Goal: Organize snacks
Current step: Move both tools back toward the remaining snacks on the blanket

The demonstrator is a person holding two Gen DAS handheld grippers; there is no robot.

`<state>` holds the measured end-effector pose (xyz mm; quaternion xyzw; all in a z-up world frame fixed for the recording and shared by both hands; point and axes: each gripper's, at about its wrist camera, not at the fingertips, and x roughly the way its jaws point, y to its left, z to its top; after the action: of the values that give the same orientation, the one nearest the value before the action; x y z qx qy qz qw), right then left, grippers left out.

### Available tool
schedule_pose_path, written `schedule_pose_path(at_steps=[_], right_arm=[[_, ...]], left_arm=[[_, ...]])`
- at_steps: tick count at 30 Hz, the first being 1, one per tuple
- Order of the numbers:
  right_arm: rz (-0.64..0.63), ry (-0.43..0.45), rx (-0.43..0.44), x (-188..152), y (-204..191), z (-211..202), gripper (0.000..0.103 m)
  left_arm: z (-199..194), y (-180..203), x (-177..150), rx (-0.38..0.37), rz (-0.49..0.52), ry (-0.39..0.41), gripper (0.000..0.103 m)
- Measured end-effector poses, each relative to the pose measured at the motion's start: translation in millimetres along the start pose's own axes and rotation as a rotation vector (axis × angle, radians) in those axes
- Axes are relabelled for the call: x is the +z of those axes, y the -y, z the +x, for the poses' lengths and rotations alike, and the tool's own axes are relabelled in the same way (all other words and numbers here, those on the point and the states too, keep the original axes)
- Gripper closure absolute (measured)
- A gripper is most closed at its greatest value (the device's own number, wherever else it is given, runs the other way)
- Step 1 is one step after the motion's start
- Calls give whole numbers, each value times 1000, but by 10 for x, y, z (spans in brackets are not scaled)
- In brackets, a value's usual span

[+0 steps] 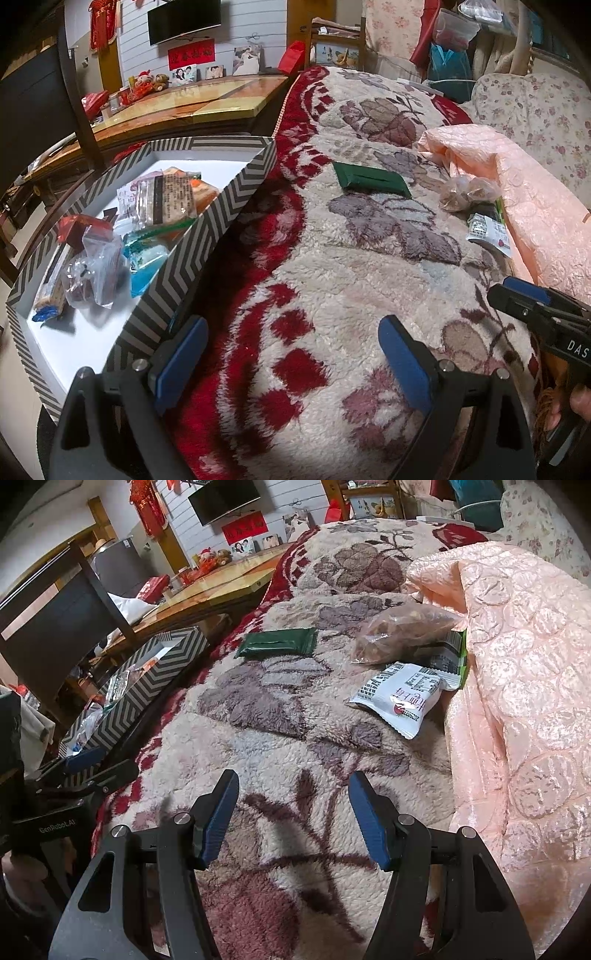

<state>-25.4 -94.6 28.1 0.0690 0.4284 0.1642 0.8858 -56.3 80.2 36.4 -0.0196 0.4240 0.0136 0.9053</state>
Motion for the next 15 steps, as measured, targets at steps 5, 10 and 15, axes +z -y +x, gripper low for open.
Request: schedule_pose_path(at_steps=[5,10,15], right_arm=[[2,-3,-7,2,-1,-6,41],[12,-17,5,9,16,33,41],[20,-25,15,26,30,57,41]], left_arm=[[15,24,4,-4,6,-4,8],[31,69,-1,-11,27,-8,8],[38,114,9,-21,43,-7,8]])
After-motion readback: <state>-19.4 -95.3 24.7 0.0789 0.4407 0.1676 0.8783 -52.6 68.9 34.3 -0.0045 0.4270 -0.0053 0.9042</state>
